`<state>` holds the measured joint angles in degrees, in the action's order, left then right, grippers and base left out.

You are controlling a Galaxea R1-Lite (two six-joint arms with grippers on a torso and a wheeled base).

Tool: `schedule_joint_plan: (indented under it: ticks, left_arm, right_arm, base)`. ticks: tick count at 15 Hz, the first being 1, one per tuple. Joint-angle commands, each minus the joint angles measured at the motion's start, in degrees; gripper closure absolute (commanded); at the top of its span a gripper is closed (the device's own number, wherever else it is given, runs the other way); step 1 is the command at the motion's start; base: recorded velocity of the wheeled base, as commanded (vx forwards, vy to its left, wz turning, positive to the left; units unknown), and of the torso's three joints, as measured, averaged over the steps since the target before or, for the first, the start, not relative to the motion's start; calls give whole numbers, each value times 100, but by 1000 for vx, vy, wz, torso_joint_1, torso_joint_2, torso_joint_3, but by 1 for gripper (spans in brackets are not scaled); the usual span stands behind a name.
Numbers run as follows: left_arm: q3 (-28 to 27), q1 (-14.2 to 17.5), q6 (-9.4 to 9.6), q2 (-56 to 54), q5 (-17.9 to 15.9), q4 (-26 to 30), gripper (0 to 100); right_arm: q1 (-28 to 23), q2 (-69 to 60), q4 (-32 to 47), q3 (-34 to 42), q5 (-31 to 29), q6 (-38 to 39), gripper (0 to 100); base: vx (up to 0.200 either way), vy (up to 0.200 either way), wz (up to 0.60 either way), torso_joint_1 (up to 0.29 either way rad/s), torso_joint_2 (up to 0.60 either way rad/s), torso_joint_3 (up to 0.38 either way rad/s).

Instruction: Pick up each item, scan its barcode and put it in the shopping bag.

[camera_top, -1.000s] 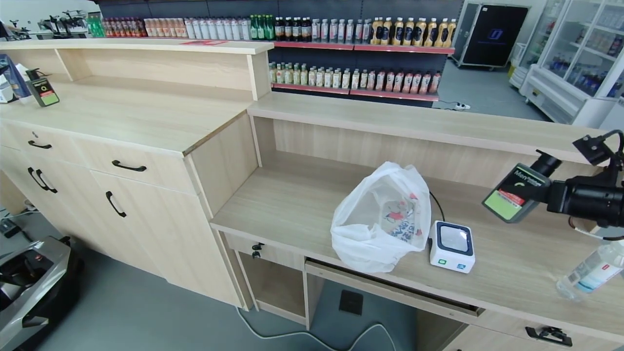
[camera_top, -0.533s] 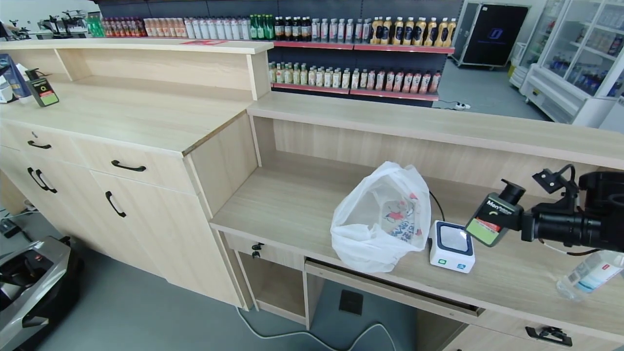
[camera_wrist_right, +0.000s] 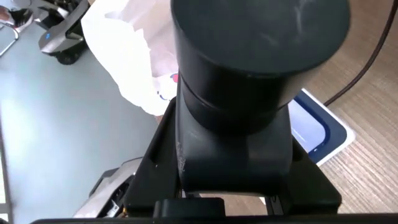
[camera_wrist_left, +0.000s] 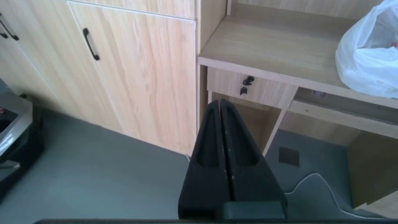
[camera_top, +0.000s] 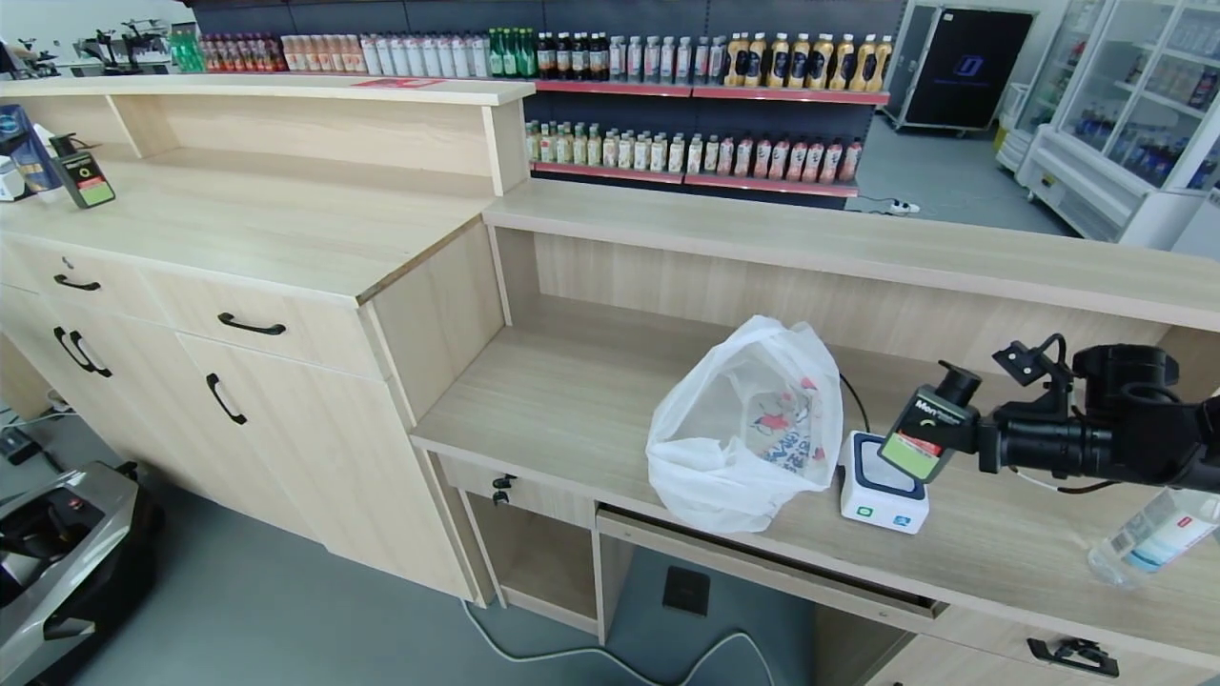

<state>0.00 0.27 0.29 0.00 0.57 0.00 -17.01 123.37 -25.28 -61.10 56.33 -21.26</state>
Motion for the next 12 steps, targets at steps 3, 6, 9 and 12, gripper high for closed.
schedule_joint_plan:
  ticks: [3, 6, 9, 12]
  left_arm:
    - [0, 0, -3, 0, 4, 0, 100]
    - [0, 0, -3, 0, 4, 0, 100]
    - [0, 0, -3, 0, 4, 0, 100]
    - [0, 0, -3, 0, 4, 0, 100]
  right_arm:
    - [127, 346, -3, -289, -52, -10, 100]
    - [127, 460, -12, -350, -61, -45, 100]
    - [154, 609, -12, -543, -149, -45, 100]
    - [206, 724, -47, -649, -158, -45, 100]
  base:
    - [0, 0, 0, 0, 0, 0]
    - [0, 0, 0, 0, 0, 0]
    - [0, 0, 0, 0, 0, 0]
    - [0, 0, 0, 0, 0, 0]
